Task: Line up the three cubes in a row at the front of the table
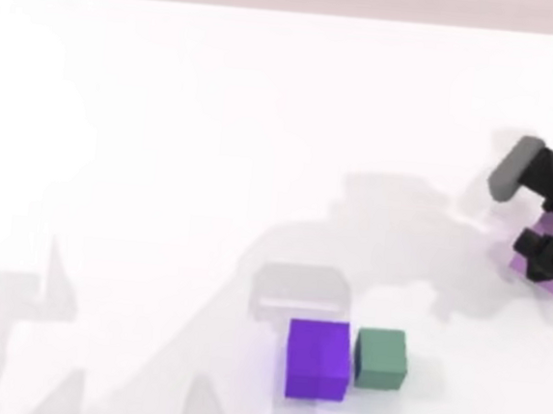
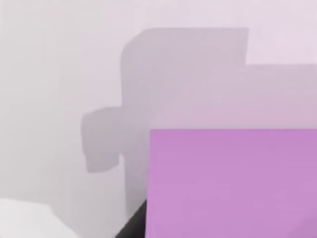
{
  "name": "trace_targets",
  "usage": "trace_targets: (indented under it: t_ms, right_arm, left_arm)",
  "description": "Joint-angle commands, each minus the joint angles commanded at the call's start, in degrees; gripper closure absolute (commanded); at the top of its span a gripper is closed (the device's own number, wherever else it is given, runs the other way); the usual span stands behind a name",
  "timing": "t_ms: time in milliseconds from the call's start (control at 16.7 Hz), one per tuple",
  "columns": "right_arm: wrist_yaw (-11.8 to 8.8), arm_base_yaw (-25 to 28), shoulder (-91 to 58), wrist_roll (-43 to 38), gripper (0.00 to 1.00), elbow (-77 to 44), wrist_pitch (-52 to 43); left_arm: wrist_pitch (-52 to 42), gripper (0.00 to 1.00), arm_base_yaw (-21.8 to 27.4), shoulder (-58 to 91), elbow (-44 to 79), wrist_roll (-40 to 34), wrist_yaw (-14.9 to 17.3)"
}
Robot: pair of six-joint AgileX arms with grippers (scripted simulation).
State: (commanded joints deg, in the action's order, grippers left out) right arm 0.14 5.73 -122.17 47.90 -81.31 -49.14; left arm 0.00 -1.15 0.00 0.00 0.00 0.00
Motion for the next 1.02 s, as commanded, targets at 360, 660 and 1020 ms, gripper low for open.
trace_targets:
  t_ms: [360, 660, 1020]
  right_arm:
    - [-0.29, 0.1, 0.86, -0.32, 1.0, -0.23, -0.8]
    - [-0.35, 0.46, 3.67, -0.07, 1.0, -5.81, -9.57]
    - [-0.33, 0.57, 5.89, -0.19, 1.0, -9.09, -14.71]
  left_arm:
    - [0.0, 0.0, 0.0, 0.0, 0.0, 0.0, 0.0]
    - [0.0, 0.0, 0.0, 0.0, 0.0, 0.0, 0.0]
    - [0.0, 0.0, 0.0, 0.0, 0.0, 0.0, 0.0]
